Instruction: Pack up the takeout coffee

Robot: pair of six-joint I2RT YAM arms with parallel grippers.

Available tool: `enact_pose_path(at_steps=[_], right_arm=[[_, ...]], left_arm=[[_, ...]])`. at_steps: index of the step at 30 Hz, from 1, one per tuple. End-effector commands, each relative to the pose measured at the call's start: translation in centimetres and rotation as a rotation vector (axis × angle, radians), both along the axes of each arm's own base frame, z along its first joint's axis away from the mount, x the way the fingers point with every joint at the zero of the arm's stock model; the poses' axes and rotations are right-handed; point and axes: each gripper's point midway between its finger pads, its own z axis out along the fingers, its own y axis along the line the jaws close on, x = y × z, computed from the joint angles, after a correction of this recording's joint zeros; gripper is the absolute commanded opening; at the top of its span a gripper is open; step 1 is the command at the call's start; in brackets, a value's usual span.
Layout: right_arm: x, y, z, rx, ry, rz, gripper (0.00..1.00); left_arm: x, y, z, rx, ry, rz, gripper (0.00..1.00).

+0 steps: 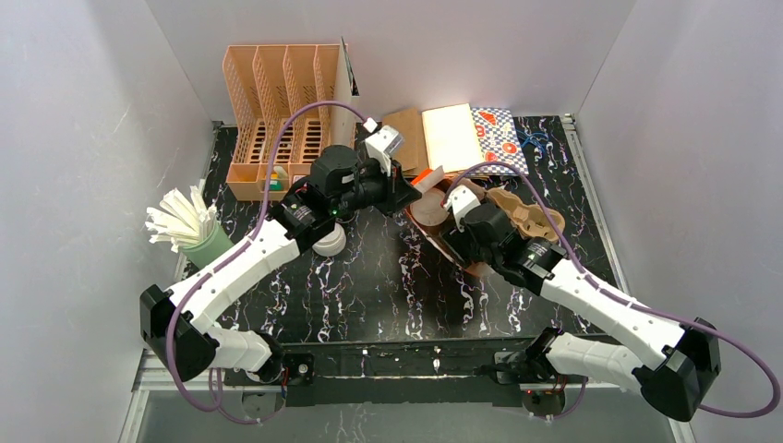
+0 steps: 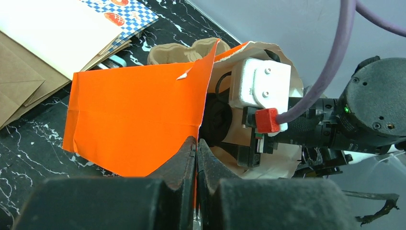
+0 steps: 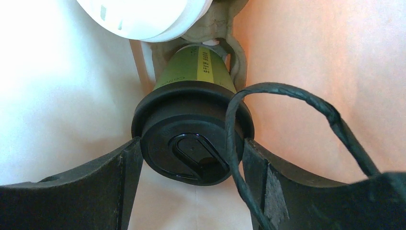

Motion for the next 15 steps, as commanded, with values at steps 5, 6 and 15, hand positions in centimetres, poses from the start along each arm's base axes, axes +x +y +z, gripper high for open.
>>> enact_pose_path(at_steps=[5,6,15], right_arm=[[0.4,1.4,3.0,0.042,0.029,0.004,0.01],[0.3,1.6,3.1,0.049,0.042,0.011,0.01],[-2.8,2.8,2.8,0.030,0.272,0.081,0.01]], left_arm=[[0.5,1.3,1.8,-0.102,0.108,0.030,0.00],[0.7,1.4,1.7,-0.108,0.131,0.035,0.00],[1.4,1.9,0.3,-0.130,0.346,0.071,0.00]])
